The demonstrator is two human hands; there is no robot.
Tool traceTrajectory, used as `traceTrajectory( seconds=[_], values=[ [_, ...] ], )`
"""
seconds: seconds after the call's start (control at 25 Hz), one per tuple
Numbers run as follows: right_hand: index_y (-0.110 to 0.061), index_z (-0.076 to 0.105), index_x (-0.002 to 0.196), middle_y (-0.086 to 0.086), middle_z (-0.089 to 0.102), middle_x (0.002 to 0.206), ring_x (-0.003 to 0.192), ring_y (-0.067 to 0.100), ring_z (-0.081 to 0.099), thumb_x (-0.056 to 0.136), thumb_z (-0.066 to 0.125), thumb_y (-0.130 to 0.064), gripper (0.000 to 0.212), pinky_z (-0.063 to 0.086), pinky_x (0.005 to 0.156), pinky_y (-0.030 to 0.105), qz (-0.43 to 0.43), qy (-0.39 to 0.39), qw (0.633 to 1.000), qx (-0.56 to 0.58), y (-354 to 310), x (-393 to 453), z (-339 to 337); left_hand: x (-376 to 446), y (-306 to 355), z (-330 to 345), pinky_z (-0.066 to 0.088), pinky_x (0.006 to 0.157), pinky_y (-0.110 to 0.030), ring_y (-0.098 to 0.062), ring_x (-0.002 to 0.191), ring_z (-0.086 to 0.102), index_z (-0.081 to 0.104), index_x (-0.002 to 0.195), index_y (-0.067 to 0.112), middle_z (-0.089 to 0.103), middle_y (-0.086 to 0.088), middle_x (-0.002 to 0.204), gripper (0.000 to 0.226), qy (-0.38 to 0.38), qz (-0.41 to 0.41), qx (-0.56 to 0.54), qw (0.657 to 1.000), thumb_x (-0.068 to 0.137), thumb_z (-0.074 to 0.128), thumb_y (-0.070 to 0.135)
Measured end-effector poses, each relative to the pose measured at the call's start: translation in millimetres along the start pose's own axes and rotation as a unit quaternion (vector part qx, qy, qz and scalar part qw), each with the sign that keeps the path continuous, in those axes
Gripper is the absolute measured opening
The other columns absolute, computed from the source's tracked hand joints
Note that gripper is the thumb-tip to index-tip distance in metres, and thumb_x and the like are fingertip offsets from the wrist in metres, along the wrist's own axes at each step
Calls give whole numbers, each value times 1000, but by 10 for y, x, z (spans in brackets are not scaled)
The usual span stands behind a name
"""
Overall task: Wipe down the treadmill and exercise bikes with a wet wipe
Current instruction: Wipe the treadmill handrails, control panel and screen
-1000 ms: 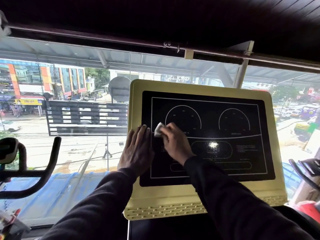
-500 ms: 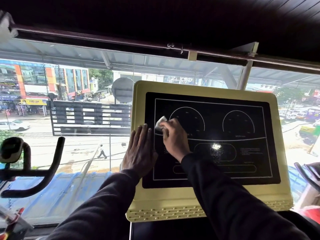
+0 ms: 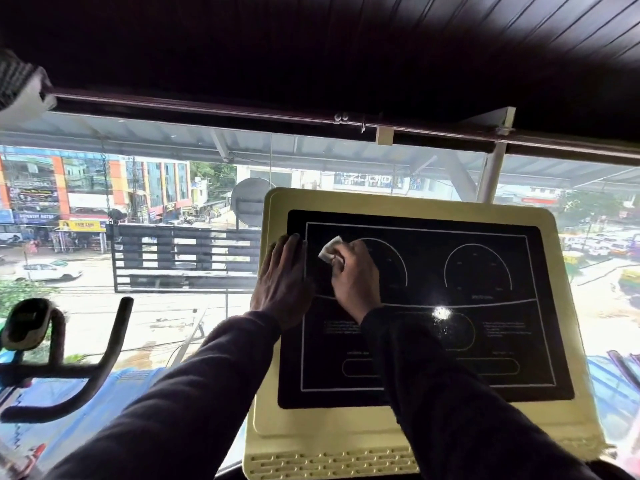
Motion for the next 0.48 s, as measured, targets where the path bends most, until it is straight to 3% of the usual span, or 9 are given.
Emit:
traceTrajectory(
  seconds=[0.12, 0.24, 0.28, 0.4, 0.48],
  values=[
    [-13, 68, 102, 5, 54, 90, 77, 20, 57, 86, 60, -1, 21, 48, 66, 30, -102, -28, 994, -7, -161, 10, 54, -22, -3, 57, 4, 124, -40, -32, 149, 14, 27, 153, 3, 21, -17, 161, 71, -7, -3, 9, 1000, 92, 26, 38],
    [-15, 69, 101, 5, 55, 92, 78, 18, 58, 88, 59, 0, 22, 37, 64, 21, -11, 23, 1000, 1, 70, 232, -91, -22, 21, 50, 6, 124, -41, -34, 149, 16, 28, 152, 2, 21, -19, 160, 75, -9, 7, 25, 1000, 86, 30, 37],
    [-15, 69, 101, 6, 55, 93, 78, 19, 58, 88, 59, 0, 22, 38, 64, 21, -11, 19, 1000, 6, 34, 251, -68, -20, 13, 54, 5, 124, -41, -33, 150, 14, 27, 153, 3, 20, -19, 161, 76, -10, 5, 28, 1000, 85, 30, 37],
    [-13, 70, 103, 6, 56, 91, 78, 21, 58, 86, 63, -1, 22, 45, 66, 26, -115, -29, 993, -3, -218, 213, 95, -29, 11, 55, 3, 124, -39, -31, 151, 11, 24, 154, 3, 17, -17, 162, 79, -8, 2, 29, 1000, 82, 28, 37],
    [-13, 70, 102, 8, 57, 93, 78, 23, 59, 87, 61, -1, 21, 45, 65, 26, -83, 0, 997, -2, -91, 319, 11, -30, 23, 52, 6, 124, -41, -32, 150, 14, 26, 153, 3, 19, -18, 161, 79, -4, 4, 30, 1000, 82, 31, 37]
  ],
)
Point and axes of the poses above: each hand's wrist, its own x-axis towards the middle knuckle, its own z-axis out of the palm, y = z × x, the point moved 10 cm from there along x, towards the middle knuckle
